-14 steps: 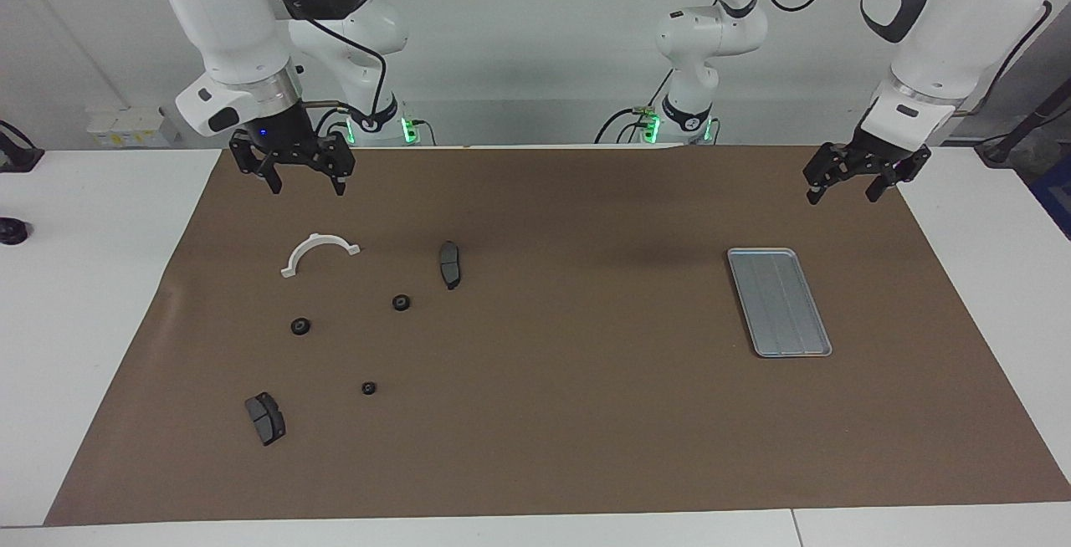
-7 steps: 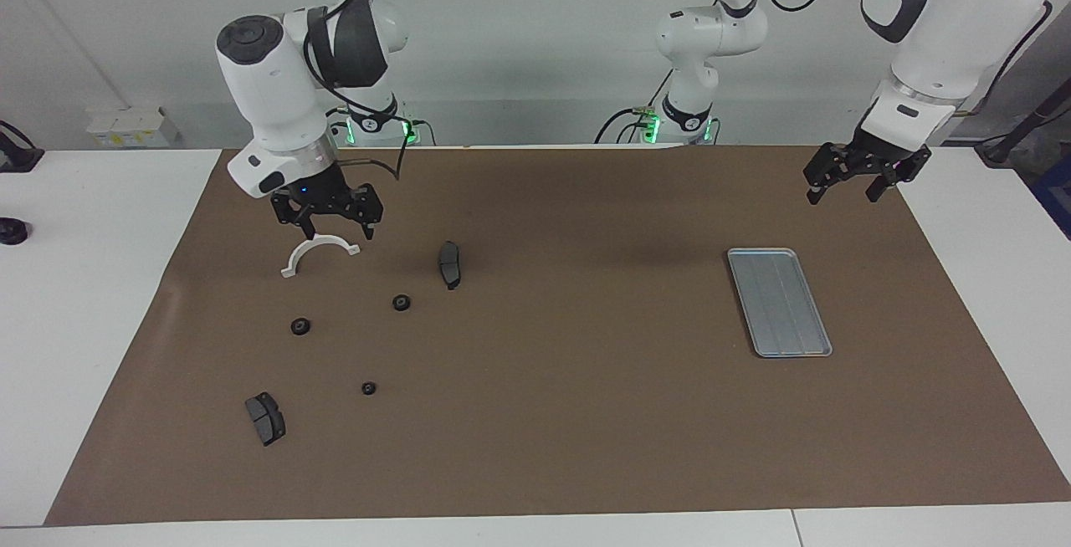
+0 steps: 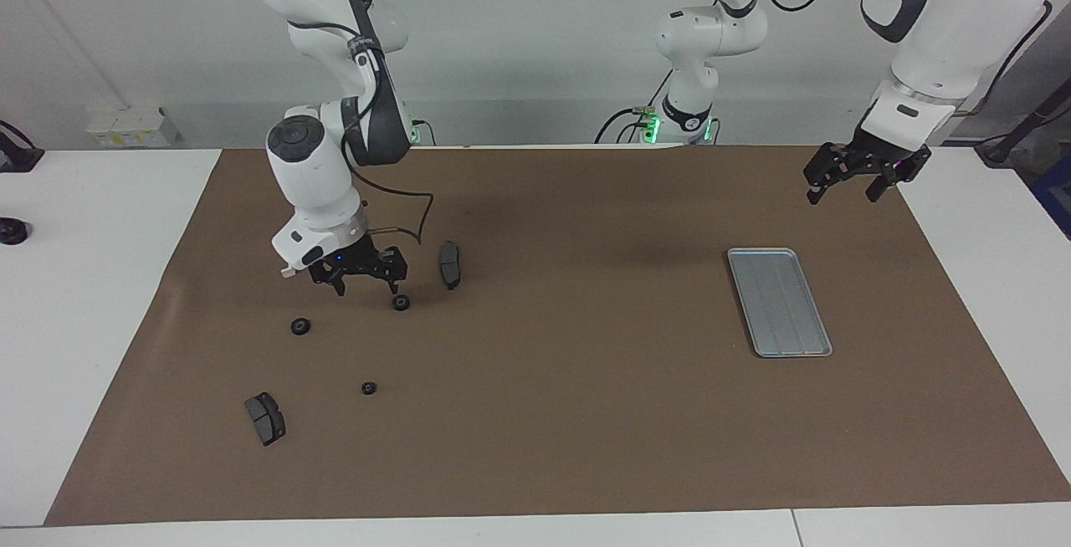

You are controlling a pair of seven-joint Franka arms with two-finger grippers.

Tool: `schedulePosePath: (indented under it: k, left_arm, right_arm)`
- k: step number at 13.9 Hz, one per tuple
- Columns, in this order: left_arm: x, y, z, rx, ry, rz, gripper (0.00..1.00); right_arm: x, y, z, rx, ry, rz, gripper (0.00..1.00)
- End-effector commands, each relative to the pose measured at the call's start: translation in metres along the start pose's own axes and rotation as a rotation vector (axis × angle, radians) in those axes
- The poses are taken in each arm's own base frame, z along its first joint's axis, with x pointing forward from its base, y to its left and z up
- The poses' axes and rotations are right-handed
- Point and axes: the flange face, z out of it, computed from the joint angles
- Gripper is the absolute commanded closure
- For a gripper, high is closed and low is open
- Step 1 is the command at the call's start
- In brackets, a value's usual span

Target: Pick bearing gear from pile to tray

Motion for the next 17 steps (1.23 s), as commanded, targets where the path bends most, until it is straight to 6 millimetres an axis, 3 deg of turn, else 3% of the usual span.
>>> schedulePosePath:
  k: [1,4,5,8,10,13,15,16,17]
  left_arm:
    - [-0.008,-0.002,-0.001,0.019,0.009,0.004,0.0]
    - [-0.008,-0.002,-0.001,0.019,0.009,0.004,0.0]
    - [-0.008,-0.003,-0.001,0.019,0.009,0.002,0.0]
    - [-0.008,-0.003,-0.001,0.019,0.009,0.002,0.0]
    - [-0.008,-0.002,-0.001,0.019,0.009,0.004,0.0]
    - [-0.009,-0.002,-0.002,0.019,0.011,0.002,0.0]
    - [-0.008,-0.003,-0.001,0.019,0.011,0.002,0.0]
    - [-0.008,-0.002,-0.001,0.019,0.009,0.004,0.0]
    - [-0.008,-0.002,-0.001,0.019,0.009,0.004,0.0]
  right_arm:
    - [-0.007,-0.011,0.024,0.024,0.005,-0.013,0.0]
    - [-0.019,-0.01,0.055,0.024,0.008,-0.013,0.02]
    - [-0.022,-0.02,0.064,0.025,0.0,-0.026,0.04]
    - [-0.027,-0.037,0.069,0.025,-0.011,-0.015,0.1]
    - [-0.03,-0.035,0.072,0.022,-0.018,-0.014,0.2]
    - [-0.031,-0.036,0.072,0.022,-0.018,-0.013,0.51]
    - [-0.03,-0.036,0.071,0.022,-0.017,-0.014,0.86]
    - [-0.028,-0.036,0.068,0.024,-0.011,-0.01,0.98]
    - [-0.026,-0.037,0.064,0.024,-0.003,-0.008,1.0]
